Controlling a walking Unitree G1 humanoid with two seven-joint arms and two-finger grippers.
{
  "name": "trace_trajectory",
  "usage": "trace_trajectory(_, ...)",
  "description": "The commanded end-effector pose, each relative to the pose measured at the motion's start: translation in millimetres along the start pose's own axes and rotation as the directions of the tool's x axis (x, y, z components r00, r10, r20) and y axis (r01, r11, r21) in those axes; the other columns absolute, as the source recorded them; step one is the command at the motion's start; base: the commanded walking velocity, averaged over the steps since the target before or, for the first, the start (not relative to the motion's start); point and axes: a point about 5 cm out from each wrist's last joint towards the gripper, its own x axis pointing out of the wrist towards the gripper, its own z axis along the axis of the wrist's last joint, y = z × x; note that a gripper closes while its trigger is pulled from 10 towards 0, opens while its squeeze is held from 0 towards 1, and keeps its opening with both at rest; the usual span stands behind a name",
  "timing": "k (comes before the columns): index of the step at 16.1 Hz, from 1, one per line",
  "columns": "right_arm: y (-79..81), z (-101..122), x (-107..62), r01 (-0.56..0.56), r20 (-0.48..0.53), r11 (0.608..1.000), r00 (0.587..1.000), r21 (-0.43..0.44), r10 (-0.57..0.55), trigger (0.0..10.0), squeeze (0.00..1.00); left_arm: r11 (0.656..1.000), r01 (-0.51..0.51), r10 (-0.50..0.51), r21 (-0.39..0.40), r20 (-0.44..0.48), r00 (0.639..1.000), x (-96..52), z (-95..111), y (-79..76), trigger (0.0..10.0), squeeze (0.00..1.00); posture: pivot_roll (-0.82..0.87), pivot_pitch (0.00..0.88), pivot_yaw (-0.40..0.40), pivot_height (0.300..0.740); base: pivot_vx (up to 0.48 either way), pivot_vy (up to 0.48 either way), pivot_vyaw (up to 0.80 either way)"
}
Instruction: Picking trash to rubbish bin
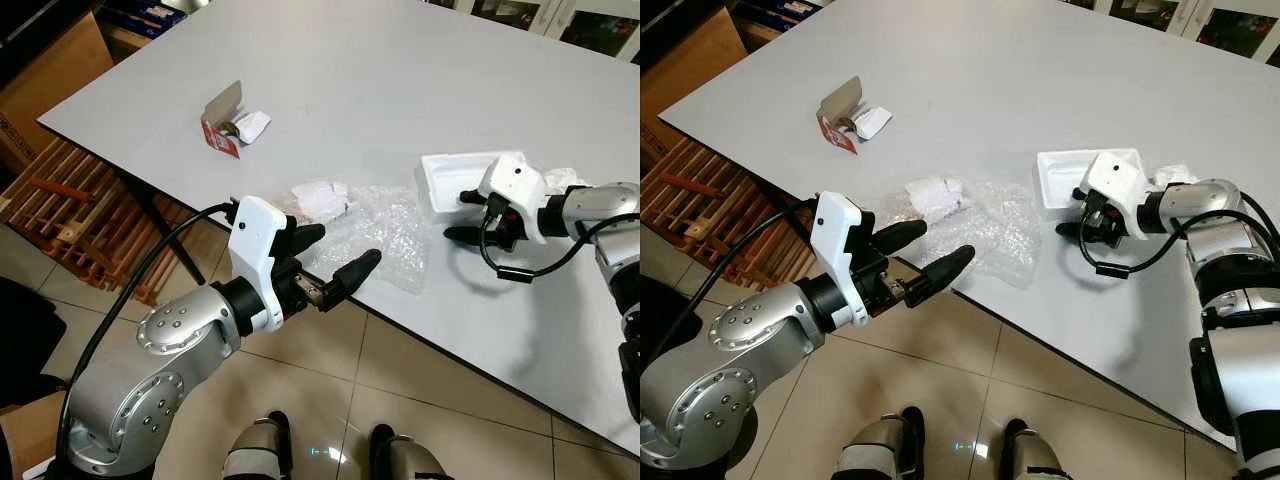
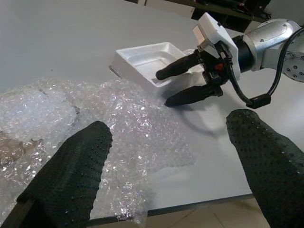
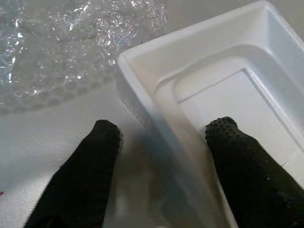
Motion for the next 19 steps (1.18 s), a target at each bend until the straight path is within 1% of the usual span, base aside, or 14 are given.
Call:
trace_trajectory(1,5.9,-7.8,1.0,-0.031,0.002,0.999,1.0,0.033,0.031,0.0,0.0,1.0,0.025,-0.025,0.004,-0.006,1.0,-0.7,-0.5,-4.7,10.0,0.0,0.17,0.248,0.04,0.74,0.0,0.0,0.0)
trace_trajectory(5,5.9,-2.4,0.7,-0.05,0.036,0.999,0.998,0.018,0.049,0.0,0.0,1.0,0.026,-0.026,0.005,-0.004,1.0,0.6,-0.5,-3.6,10.0,0.0,0.16,0.236,0.04,0.74,0.0,0.0,0.0)
trace_trajectory(9,4.7,7.6,-1.4,-0.073,0.088,0.997,0.993,-0.001,0.073,0.0,0.0,0.999,0.031,-0.031,0.008,0.0,1.0,2.2,0.5,-3.5,10.0,0.0,0.16,0.231,0.043,0.74,0.0,0.0,0.0)
trace_trajectory(12,6.1,7.9,-1.7,-0.081,0.108,0.997,0.991,0.006,0.08,0.0,0.0,0.999,0.033,-0.033,0.01,-0.001,0.999,2.4,0.9,-3.8,10.0,0.0,0.16,0.231,0.043,0.74,0.0,0.0,0.0)
trace_trajectory(16,2.5,12.8,-5.3,-0.055,0.14,0.998,0.989,0.015,0.052,0.0,0.0,0.999,0.033,-0.033,0.012,-0.001,0.999,2.3,1.4,-3.1,10.0,0.0,0.16,0.234,0.046,0.74,0.0,0.0,0.0)
trace_trajectory(18,2.4,13.9,-5.9,-0.06,0.145,0.998,0.988,0.019,0.057,0.0,0.0,0.999,0.034,-0.034,0.013,0.0,0.999,2.4,1.5,-3.3,10.0,0.0,0.16,0.234,0.046,0.74,0.0,0.0,0.0)
trace_trajectory(19,3.3,12.9,-5.1,-0.062,0.138,0.998,0.989,0.015,0.06,1.1,0.0,0.999,0.034,-0.034,0.013,0.0,0.999,2.7,1.4,-2.8,10.0,0.0,0.16,0.232,0.045,0.74,0.0,0.0,0.0)
